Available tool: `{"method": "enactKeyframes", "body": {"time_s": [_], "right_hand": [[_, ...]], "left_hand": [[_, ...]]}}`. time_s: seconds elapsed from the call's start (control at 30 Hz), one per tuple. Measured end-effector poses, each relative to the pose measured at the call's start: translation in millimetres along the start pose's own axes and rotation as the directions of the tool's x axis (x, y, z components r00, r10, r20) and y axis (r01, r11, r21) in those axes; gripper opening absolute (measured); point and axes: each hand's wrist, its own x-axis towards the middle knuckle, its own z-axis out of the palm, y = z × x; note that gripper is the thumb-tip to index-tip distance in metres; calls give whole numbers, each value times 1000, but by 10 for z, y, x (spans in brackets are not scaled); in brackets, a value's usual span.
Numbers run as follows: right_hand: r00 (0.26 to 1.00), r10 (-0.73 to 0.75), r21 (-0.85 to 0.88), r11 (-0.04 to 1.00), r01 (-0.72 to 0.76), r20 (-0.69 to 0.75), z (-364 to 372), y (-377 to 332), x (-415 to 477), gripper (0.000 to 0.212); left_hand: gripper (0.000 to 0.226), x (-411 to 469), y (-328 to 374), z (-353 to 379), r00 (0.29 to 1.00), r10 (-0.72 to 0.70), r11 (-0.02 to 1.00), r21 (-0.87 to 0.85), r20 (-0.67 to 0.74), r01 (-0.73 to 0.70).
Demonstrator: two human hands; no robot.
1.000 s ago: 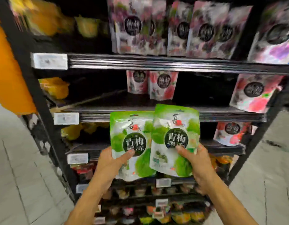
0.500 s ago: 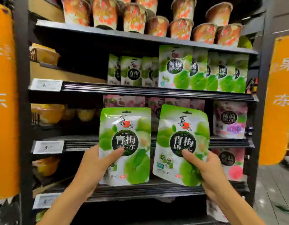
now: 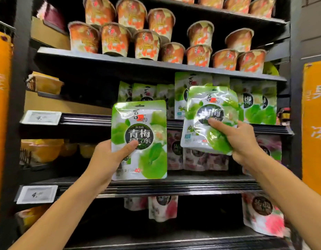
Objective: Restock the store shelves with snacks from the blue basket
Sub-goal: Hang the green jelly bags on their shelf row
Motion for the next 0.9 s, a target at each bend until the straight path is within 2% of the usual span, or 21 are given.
{"method": "enactKeyframes", "body": {"time_s": [0.23, 0.37, 0.6, 0.77, 0.9], "right_hand": [[1000, 16, -41, 999, -15, 9, 447, -176, 544, 34], [997, 51, -80, 996, -46, 55, 736, -194, 747, 50], [996, 88, -118, 989, -84, 30, 1107, -190, 1076, 68], [999, 49, -196, 979, -47, 8, 1219, -130, 1183, 48], [1000, 16, -291, 957, -10, 20, 1272, -12, 1134, 67]], "left_hand": [[30, 259, 41, -118, 995, 12, 995, 99, 97, -21], [27, 369, 46, -202, 995, 29, 994, 103, 95, -39], [31, 470, -42, -367, 991, 26, 993, 108, 130, -40], [31, 518, -97, -414, 990, 39, 994, 98, 134, -52], [26, 526, -140, -425, 989, 58, 995, 72, 139, -69]]}}
